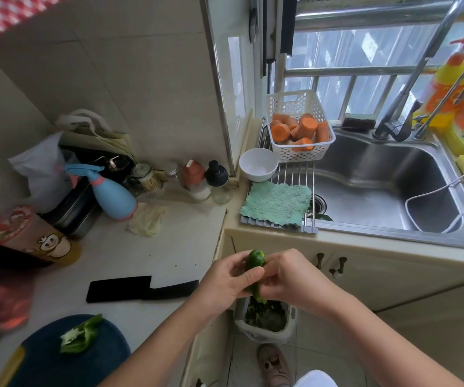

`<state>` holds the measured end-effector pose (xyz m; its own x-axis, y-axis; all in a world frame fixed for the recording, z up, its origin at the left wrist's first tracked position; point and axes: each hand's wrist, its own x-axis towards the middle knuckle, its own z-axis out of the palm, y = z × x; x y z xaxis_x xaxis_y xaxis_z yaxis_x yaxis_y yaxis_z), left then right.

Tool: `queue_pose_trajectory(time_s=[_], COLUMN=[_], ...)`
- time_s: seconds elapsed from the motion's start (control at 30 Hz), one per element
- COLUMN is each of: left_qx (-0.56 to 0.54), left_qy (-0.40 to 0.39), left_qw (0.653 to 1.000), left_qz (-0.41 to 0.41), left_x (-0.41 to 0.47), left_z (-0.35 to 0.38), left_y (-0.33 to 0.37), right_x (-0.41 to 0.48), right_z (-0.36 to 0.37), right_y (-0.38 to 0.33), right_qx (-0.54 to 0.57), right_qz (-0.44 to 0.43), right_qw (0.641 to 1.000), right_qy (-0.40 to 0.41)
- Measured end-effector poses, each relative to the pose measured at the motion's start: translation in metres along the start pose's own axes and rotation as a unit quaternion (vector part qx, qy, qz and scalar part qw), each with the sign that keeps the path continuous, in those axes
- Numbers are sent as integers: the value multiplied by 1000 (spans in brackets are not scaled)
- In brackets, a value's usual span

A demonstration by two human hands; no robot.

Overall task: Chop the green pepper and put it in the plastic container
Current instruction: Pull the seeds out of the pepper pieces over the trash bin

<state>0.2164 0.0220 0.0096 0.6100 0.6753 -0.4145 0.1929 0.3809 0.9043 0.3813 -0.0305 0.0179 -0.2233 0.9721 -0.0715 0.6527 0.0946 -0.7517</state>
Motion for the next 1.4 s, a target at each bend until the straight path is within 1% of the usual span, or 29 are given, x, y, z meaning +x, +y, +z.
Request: queue_pose_trajectory(time_s=[0.13,0.27,0.4,0.43,0.47,0.53,0.67,0.73,0.8,0.87,0.97,1.03,1.1,1.2,1.3,1.37,1.4], left_qx=[12,80,74,39,-19,-119,-219,-259,-295,-323,-356,-380,-388,-376,-351,-324,-309], left_qy=[23,56,90,94,91,60,18,13,-5,-29,-52,-54,-46,-50,-46,-47,-51], left_qw=[999,994,989,991,993,989,975,966,955,945,931,919,915,918,927,936,941], left_qz=[20,59,87,86,76,66,37,8,-19,-42,-67,-86,-101,-119,-127,-126,-125], left_x=[1,3,2,2,0,-2,-4,-3,-3,-5,-7,-8,-8,-9,-9,-9,-8], left_z=[-3,0,5,5,4,1,-4,-4,-5,-6,-5,-4,-3,-2,-1,0,1], left_y=[0,-3,-2,-1,-1,3,6,5,5,5,8,10,11,11,8,6,6], right_x=[-1,-5,-7,-6,-5,-5,-5,-5,-4,-3,-2,-1,2,3,2,2,4], right_z=[7,11,15,15,16,16,17,15,13,10,5,0,-5,-9,-13,-13,-12], right_y=[0,-8,-8,-5,1,10,24,24,22,20,17,15,13,9,1,-2,-3], right_qx=[14,16,67,65,58,45,3,-18,-28,-23,-6,-21,-44,-54,-31,-44,-58], right_qz=[6,64,110,123,136,160,175,165,128,94,83,77,75,72,30,14,4], right_qw=[998,990,971,968,965,961,964,963,958,955,959,963,966,972,983,988,987], right_qy=[65,122,201,210,215,221,200,212,255,282,272,259,243,216,176,147,148])
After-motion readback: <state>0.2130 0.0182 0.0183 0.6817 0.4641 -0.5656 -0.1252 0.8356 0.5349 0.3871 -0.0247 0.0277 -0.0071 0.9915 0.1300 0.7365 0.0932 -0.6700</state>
